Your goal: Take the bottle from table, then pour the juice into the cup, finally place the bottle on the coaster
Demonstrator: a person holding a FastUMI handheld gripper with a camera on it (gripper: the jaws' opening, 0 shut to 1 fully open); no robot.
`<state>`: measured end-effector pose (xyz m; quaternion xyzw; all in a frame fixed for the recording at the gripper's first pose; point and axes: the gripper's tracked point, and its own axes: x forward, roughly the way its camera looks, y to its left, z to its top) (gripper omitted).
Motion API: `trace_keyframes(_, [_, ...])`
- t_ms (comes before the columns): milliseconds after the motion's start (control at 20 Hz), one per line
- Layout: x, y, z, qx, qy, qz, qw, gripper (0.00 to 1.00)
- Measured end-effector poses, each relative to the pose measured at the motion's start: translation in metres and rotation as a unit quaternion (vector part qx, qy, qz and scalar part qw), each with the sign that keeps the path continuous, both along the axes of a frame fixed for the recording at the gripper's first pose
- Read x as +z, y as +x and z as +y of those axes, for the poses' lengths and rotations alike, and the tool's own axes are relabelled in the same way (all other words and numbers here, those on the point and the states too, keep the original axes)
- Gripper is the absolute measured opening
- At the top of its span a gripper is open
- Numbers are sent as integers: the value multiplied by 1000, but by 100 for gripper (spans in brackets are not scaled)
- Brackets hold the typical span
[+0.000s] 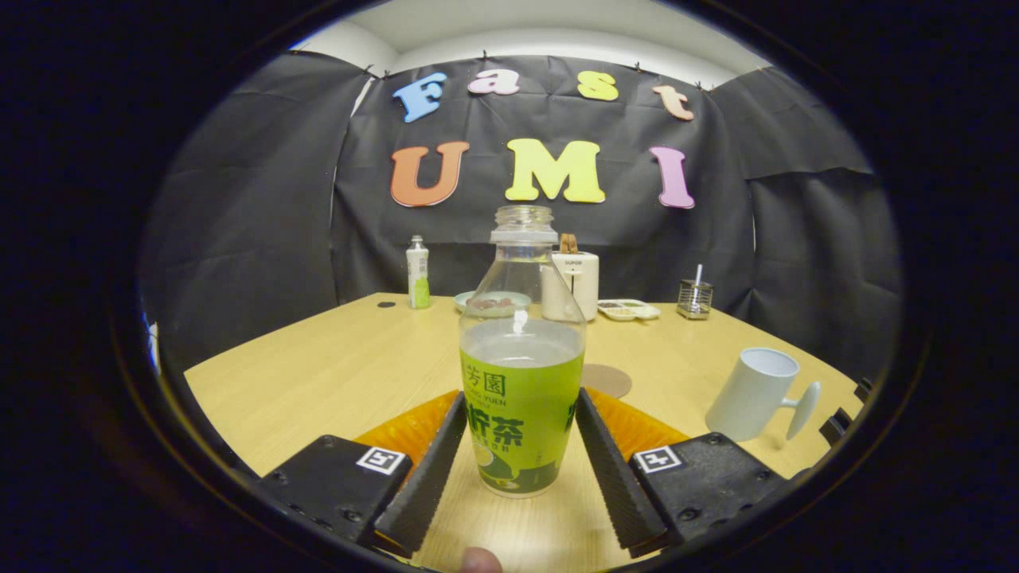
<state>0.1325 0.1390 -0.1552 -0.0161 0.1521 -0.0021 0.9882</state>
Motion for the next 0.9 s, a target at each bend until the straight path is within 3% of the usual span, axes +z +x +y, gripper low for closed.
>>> trace_keyframes(100, [1, 0, -5, -7, -3, 6, 1000, 83])
trace_keyframes(250, [13, -3, -11, -10, 12, 0, 1000, 81])
trace_keyframes(500, [47, -2, -21, -13, 96, -34, 995, 79])
trace_keyframes(900, [62, 6, -41, -29, 298, -45, 953, 78])
